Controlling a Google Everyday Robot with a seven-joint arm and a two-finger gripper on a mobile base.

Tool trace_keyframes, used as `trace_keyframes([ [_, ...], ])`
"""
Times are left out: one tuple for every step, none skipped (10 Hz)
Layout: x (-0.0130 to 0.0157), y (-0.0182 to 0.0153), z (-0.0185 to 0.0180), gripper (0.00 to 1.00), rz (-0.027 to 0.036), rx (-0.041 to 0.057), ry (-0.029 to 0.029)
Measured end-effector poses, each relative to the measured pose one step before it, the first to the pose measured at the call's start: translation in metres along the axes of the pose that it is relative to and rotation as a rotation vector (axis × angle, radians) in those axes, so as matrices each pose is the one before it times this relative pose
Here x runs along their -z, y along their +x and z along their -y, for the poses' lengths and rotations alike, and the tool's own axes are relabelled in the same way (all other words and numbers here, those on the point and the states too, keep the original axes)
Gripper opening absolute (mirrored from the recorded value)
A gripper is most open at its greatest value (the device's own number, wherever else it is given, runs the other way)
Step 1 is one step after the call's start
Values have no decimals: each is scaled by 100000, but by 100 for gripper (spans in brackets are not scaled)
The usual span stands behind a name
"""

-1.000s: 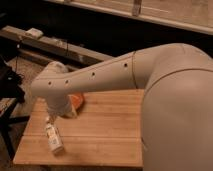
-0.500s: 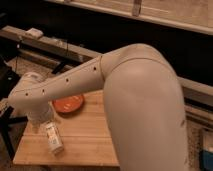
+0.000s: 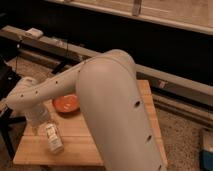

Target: Place the bottle in the ceramic bowl

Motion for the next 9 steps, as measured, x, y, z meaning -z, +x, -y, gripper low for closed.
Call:
trace_keyframes([
  [-922, -281, -7, 65, -1817, 200, 628],
  [-766, -285, -177, 65, -1870, 615, 527],
  [-703, -289, -17, 65, -1952, 634, 644],
  [-453, -193, 29, 65, -1402, 360, 466],
  [-491, -206, 145, 65, -1479, 183, 680],
  [-705, -214, -91, 65, -1974, 526, 908],
  [-667, -179, -113, 65, -1830, 636, 1211],
  [-386, -175, -115, 65, -1152, 311, 652],
  [-357, -171, 37, 65, -1168, 23, 745],
])
